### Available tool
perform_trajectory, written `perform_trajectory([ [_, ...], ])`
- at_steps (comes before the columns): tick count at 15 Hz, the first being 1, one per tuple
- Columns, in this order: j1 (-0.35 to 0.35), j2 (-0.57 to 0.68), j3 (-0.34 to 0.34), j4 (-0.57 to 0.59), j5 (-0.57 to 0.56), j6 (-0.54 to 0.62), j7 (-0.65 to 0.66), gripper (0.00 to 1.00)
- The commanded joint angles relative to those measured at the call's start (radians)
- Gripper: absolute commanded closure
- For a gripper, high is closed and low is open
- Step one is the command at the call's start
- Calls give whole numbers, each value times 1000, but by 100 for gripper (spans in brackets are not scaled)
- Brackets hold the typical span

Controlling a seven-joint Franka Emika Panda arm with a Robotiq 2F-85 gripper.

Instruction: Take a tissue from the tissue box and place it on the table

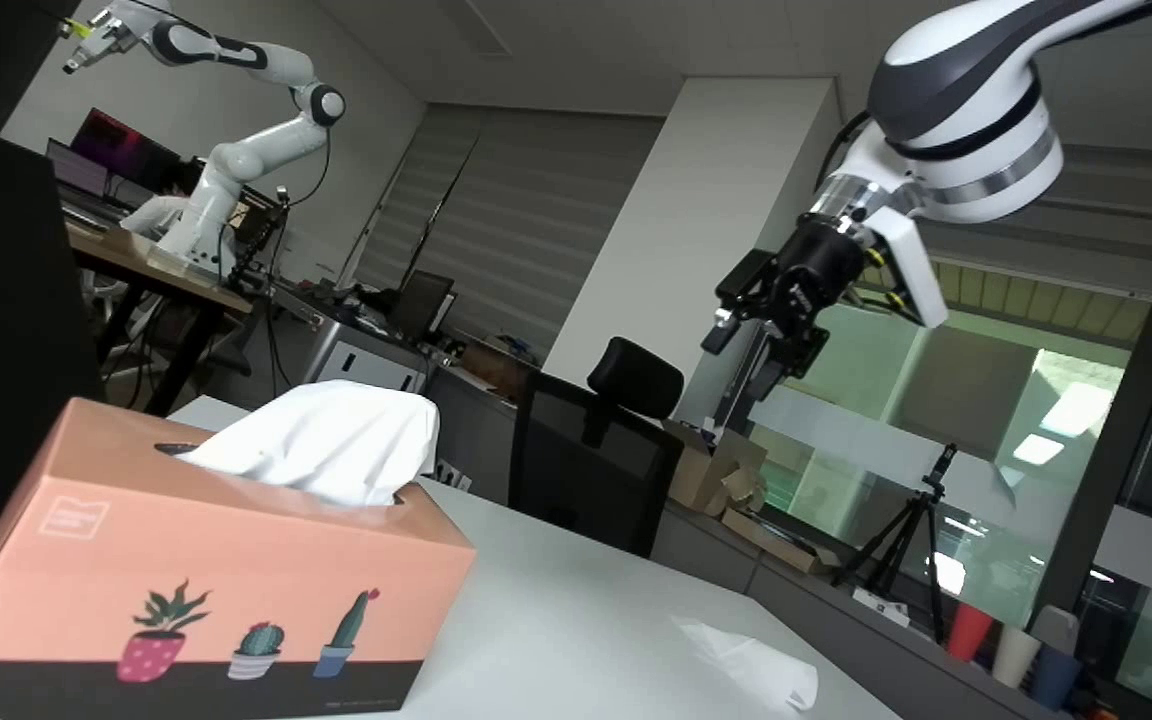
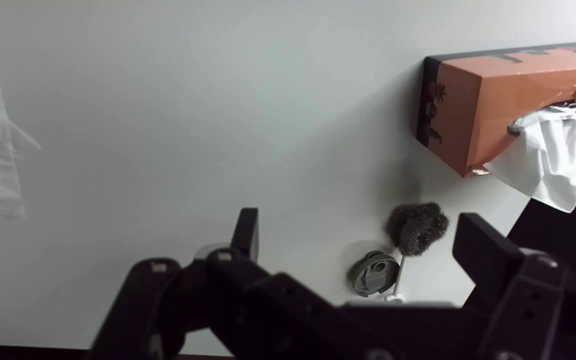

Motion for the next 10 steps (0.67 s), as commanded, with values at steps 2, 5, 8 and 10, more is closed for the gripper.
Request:
perform_trajectory([
  [2,59,242,24,115,231,148,-239,0],
  [5,39,374,89,219,302,122,-435,0],
  [8,7,487,149,332,292,63,-578,0],
  [10,-12,549,183,403,283,11,-666,0],
])
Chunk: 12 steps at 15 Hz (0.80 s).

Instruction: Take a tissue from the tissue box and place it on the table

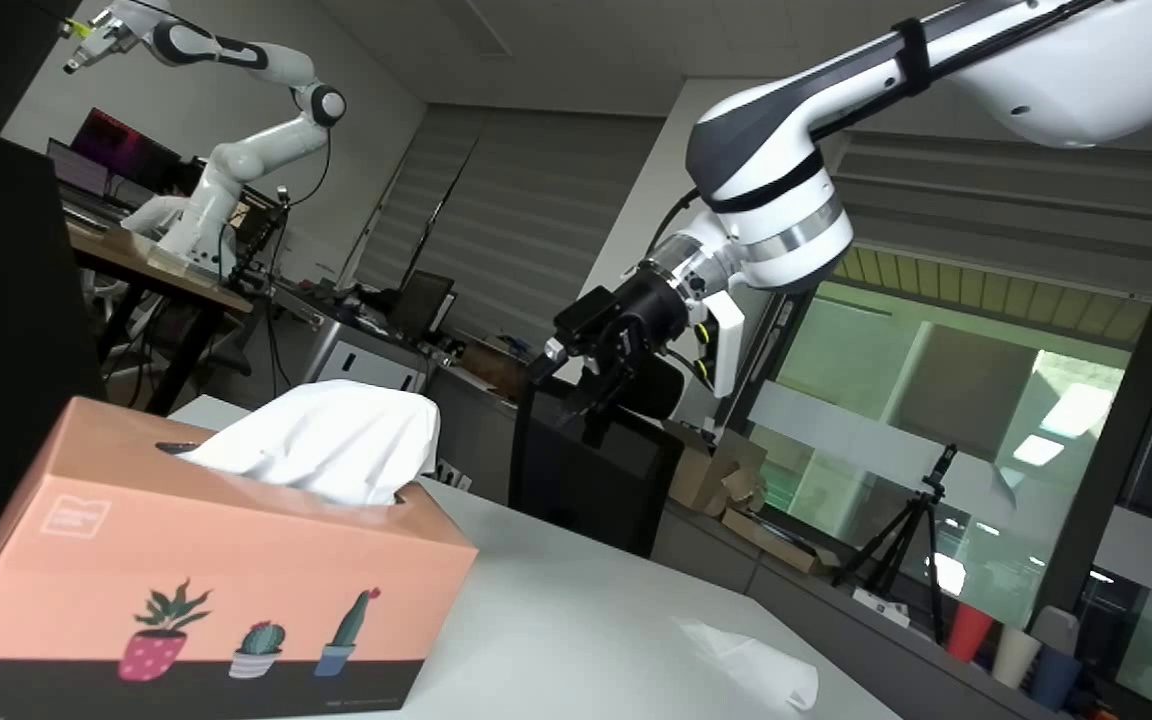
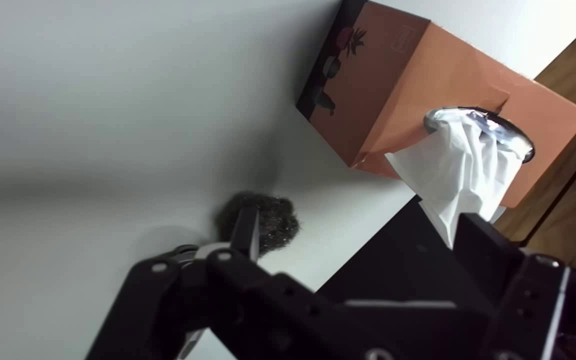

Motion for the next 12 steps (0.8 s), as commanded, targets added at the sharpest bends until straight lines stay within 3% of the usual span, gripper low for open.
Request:
perform_trajectory([
  [1,-50,121,64,163,-6,-119,-154,0],
  [7,-101,226,132,309,34,-335,-429,0],
  [9,-108,252,129,361,25,-479,-469,0],
  [10,-78,213,106,287,26,-373,-436,0],
  [12,-83,231,103,321,28,-446,-463,0],
])
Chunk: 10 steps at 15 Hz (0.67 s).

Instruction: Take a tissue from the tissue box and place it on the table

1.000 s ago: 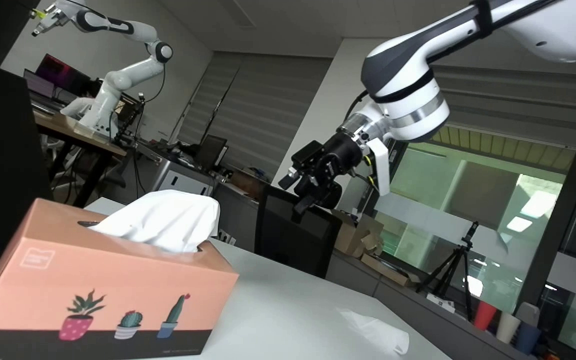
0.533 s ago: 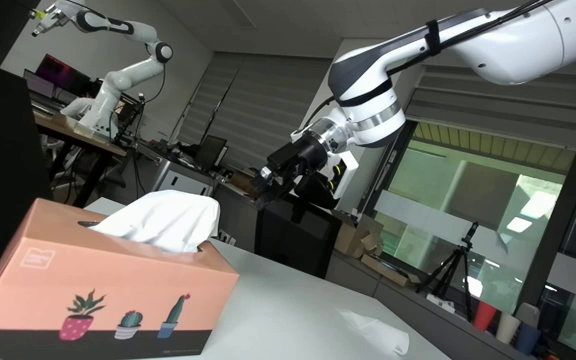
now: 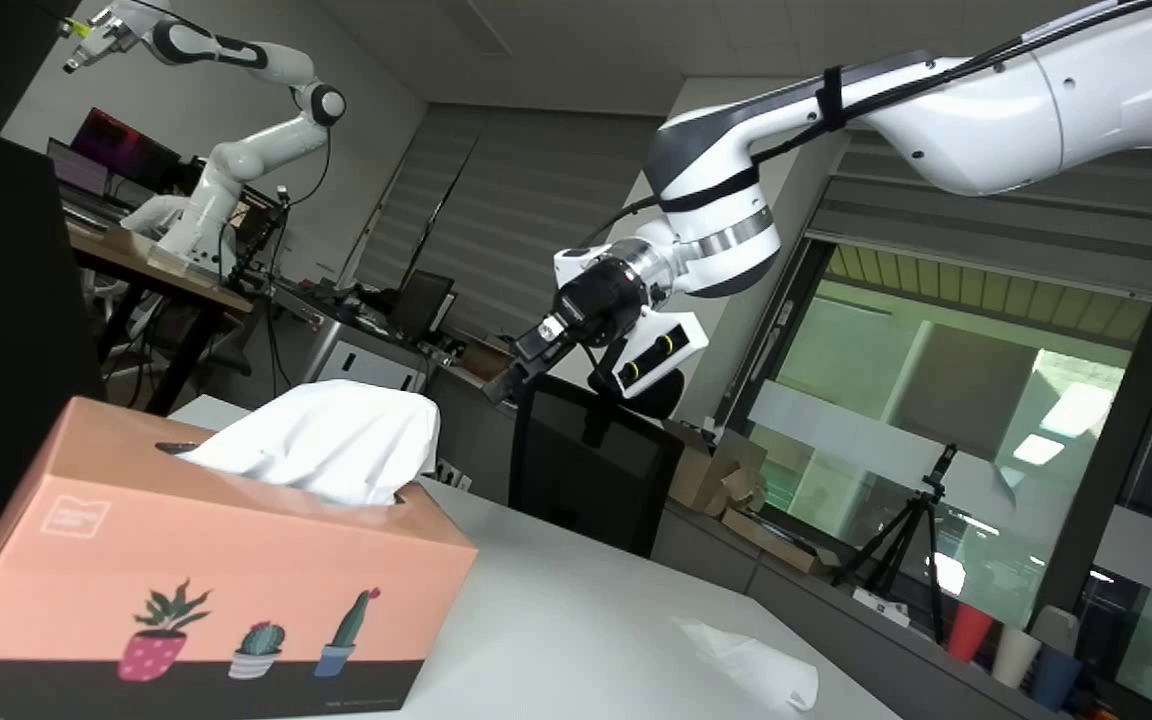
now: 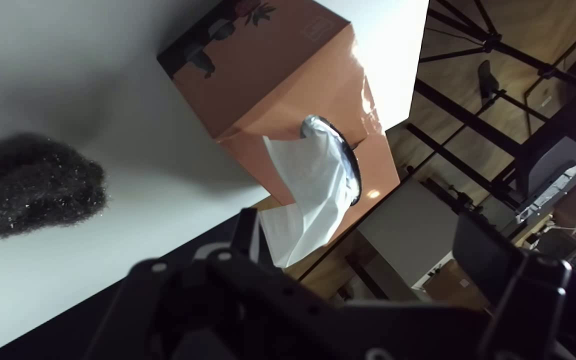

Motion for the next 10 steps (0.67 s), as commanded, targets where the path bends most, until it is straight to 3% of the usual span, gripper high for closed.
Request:
perform_trajectory([
  [1,12,4,-15,11,7,-14,-8,0],
  [10,21,15,-33,3,-41,36,-75,0],
])
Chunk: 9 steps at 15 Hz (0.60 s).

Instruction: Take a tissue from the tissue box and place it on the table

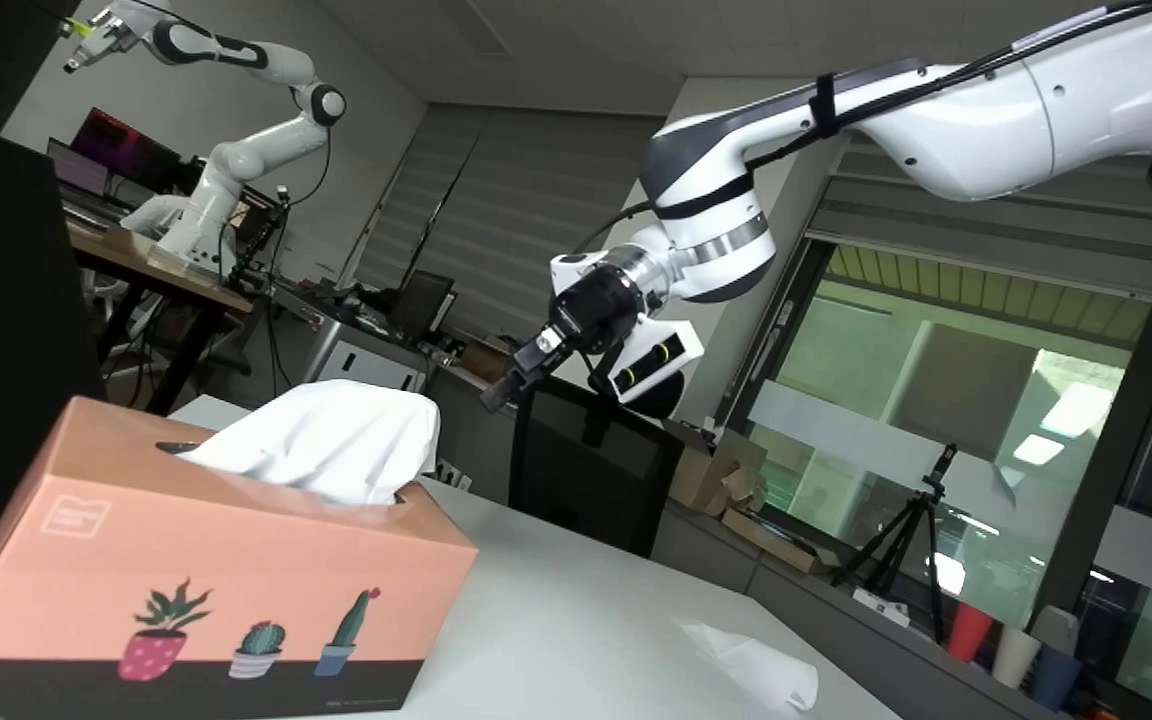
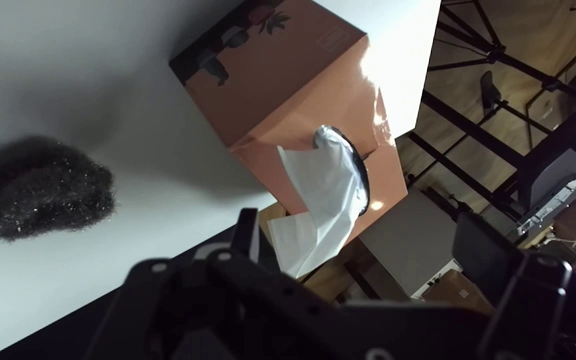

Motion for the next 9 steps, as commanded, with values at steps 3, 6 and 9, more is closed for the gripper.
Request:
perform_trajectory([
  [3,-8,16,0,-2,-11,36,-149,0],
  [6,-15,48,15,14,27,6,-236,0],
  [9,-6,77,18,21,53,-5,-286,0],
])
